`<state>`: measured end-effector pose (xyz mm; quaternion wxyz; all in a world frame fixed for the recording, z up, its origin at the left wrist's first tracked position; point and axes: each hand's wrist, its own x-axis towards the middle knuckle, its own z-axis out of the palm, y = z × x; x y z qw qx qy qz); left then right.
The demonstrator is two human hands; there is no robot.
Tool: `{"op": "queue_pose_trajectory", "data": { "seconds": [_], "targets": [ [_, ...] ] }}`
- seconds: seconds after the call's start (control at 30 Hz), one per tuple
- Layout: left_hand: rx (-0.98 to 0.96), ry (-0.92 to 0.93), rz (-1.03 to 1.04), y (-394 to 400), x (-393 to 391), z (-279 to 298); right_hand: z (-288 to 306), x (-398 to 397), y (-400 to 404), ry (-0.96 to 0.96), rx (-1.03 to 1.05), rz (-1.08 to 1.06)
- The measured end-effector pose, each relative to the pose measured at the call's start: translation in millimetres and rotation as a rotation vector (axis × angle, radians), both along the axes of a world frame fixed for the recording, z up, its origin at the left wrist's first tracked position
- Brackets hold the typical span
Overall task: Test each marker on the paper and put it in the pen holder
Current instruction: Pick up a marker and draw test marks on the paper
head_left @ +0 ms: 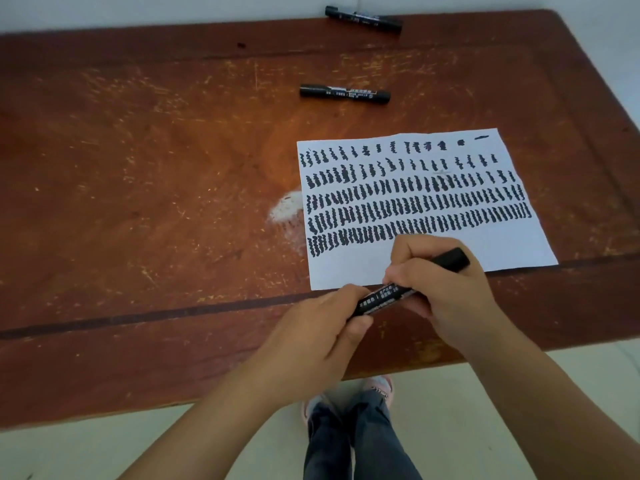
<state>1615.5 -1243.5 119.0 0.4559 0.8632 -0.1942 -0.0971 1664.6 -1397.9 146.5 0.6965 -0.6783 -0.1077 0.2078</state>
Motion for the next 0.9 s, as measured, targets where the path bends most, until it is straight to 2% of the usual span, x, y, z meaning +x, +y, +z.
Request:
{"op": "queue_pose_trajectory", "data": {
  "seconds": [0.3, 0.4, 0.5, 0.57, 0.67, 0.77, 0.9],
  "targets": [
    [-0.045, 0.078, 0.083, -6.8, 0.8, -0.7, -1.0, 8.1, 7.9, 0.168, 0.064, -0.069],
    [-0.163, 0.155, 0.106, -16.3, -7.6, -5.8, -2.4, 10.3, 1.4, 0.228, 0.065, -0.03],
    [-0.436, 0.371, 0.088, -23.3, -16.0, -8.0, 3.8, 11.4, -6.8, 0.215, 0.042, 0.061],
    [-0.529, 0.444, 0.096, -25.2, -13.9, -5.1, 11.1, 15.1, -8.9, 0.191, 0.024, 0.068],
    [-0.393, 0.329, 0.139, -28.7, -1.1, 1.0, 18.0, 22.7, -12.6, 0.145, -0.011, 0.02],
    [-0.203, 0.24, 0.194, -31.6, 7.1, 1.8, 14.6, 25.6, -27.0, 0.085, -0.142, -0.034],
    [0.185, 0.113, 0.246, -40.6, 13.5, -3.1, 8.5, 20.6, -70.4, 0.032, -0.217, -0.262]
  ]
}}
